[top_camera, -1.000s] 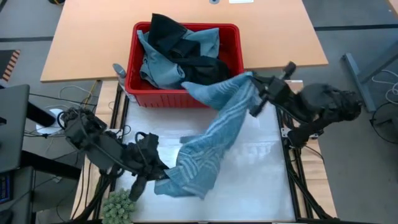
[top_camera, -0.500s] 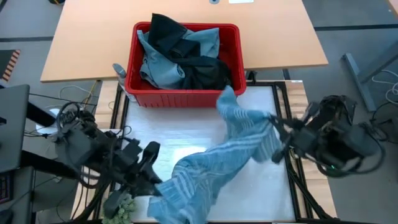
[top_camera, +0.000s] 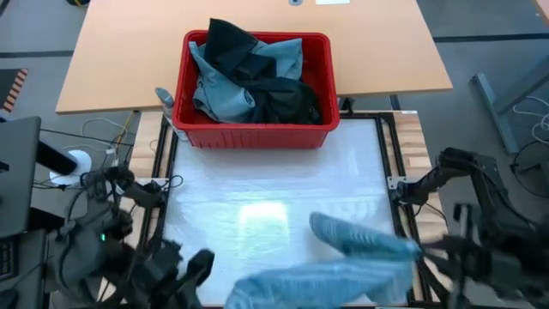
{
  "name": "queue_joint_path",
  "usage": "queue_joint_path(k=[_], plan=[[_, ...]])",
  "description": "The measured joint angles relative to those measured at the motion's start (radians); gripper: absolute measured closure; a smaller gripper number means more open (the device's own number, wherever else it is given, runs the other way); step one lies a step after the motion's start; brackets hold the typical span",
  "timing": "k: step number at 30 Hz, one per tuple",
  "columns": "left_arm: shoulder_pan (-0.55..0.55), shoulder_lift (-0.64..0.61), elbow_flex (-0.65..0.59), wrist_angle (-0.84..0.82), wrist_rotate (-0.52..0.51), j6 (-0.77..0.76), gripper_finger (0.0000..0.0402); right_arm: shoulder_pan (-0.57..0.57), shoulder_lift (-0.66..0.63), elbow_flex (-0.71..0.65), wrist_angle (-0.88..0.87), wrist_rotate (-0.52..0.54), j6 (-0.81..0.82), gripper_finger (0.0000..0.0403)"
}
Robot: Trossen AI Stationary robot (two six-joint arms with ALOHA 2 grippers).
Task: Fold Laundry from Bin
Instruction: Fold the light blue shirt
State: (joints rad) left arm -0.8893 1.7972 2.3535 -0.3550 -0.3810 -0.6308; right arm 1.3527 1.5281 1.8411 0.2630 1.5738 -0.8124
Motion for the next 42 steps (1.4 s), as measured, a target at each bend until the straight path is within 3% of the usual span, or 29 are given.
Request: queue_joint_path(k=[5,8,12,17,20,24,26,29,31,33,34,35,39,42], plan=[[-0.071,0.034,0.0,0.057,-0.031,-0.088,0.0401,0.042,0.131,0.107,0.046,-0.019,0.007,0.0382],[-0.137,0.049,0.0,0.132,-0.052,-0.029,0.0401,0.044,0.223,0.198,0.044,-0.085,0.006,0.0382],[-0.215,0.057,0.0,0.162,-0.121,0.048,0.0401,0.027,0.323,0.33,0.044,-0.074,-0.025,0.0382],[-0.273,0.034,0.0,0.113,-0.339,0.221,0.0401,-0.015,0.368,0.401,0.024,-0.079,-0.051,0.0382],[-0.284,0.007,0.0,0.076,-0.574,0.261,0.0401,-0.057,0.369,0.398,-0.014,-0.071,-0.05,0.0382],[-0.274,-0.039,0.001,-0.093,-0.897,0.272,0.0401,-0.162,0.342,0.397,-0.071,-0.024,-0.013,0.0382],[-0.236,-0.074,0.001,-0.237,-0.931,0.198,0.0401,-0.233,0.308,0.393,-0.127,-0.005,0.047,0.0382],[-0.153,-0.141,0.002,-0.538,-0.883,-0.012,0.0401,-0.329,0.236,0.363,-0.269,-0.003,0.149,0.0382],[-0.078,-0.175,0.002,-0.824,-0.84,-0.249,0.0401,-0.38,0.164,0.325,-0.442,-0.004,0.33,0.0382],[0.007,-0.189,0.0,-1.125,-0.757,-0.551,0.0401,-0.408,0.074,0.28,-0.711,-0.006,0.649,0.0382],[0.046,-0.19,-0.008,-1.227,-0.724,-0.683,0.0401,-0.418,0.02,0.253,-0.893,-0.01,0.847,0.0382],[0.088,-0.198,-0.038,-1.217,-0.7,-0.728,0.0401,-0.424,-0.027,0.23,-1.069,-0.037,1.056,0.0382],[0.199,-0.29,-0.218,-0.961,-0.533,-0.484,0.0401,-0.474,-0.172,0.107,-1.648,-0.172,1.793,0.0382],[0.252,-0.344,-0.328,-0.943,-0.474,-0.484,0.0401,-0.511,-0.221,-0.002,-1.777,-0.244,2.009,0.0382]])
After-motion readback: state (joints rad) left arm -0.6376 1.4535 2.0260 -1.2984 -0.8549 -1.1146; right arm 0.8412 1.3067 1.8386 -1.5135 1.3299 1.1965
